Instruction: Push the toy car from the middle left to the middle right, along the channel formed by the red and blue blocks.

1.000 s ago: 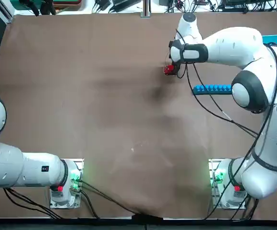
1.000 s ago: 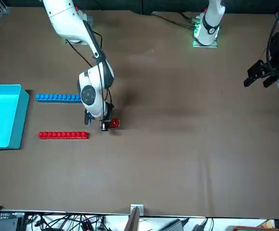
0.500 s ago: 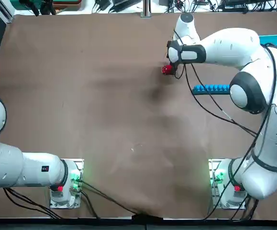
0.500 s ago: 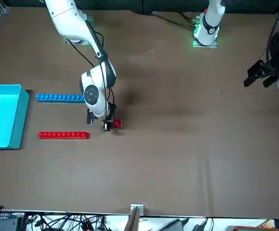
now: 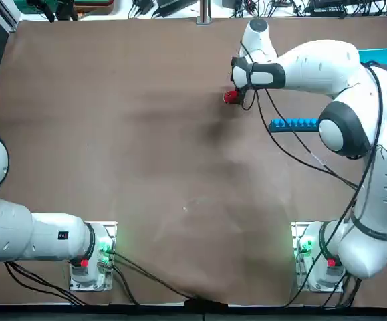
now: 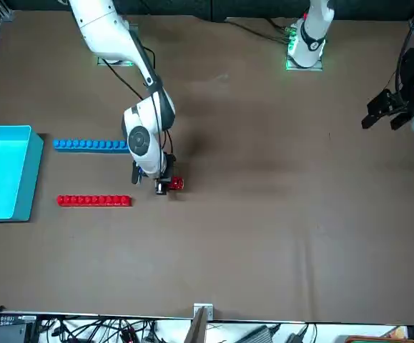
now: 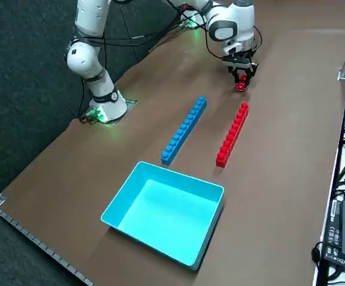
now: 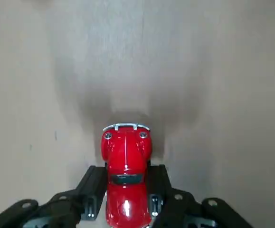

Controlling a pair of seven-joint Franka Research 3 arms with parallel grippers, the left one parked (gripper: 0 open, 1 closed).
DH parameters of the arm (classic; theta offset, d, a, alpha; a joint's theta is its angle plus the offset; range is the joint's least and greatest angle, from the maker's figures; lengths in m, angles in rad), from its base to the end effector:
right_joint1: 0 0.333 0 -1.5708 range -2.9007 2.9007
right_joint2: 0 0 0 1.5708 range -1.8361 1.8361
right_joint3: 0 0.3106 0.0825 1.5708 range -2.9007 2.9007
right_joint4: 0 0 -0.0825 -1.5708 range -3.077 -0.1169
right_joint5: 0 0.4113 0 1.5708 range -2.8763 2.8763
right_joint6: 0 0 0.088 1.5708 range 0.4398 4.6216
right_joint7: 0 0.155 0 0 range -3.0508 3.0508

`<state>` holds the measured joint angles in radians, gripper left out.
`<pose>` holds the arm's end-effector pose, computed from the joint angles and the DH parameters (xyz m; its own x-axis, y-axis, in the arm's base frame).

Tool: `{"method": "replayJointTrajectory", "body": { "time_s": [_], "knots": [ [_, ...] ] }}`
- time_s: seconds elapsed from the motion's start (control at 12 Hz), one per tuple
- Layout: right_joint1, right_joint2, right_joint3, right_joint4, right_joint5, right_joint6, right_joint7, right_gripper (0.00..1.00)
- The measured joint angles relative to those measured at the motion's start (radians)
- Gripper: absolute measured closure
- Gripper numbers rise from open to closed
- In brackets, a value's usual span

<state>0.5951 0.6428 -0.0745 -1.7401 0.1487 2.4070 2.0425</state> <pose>0.5926 0.3481 0.1387 -0.0448 -0.9970 -0.0627 -0.9990 0.0446 0.0043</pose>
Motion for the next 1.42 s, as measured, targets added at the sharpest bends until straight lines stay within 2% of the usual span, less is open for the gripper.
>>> {"method": "replayJointTrajectory", "body": {
  "time_s": [1.42],
  "knots": [
    [0.063, 0.057, -0.002, 0.081, 0.000, 0.008, 0.064, 0.47]
  ]
}}
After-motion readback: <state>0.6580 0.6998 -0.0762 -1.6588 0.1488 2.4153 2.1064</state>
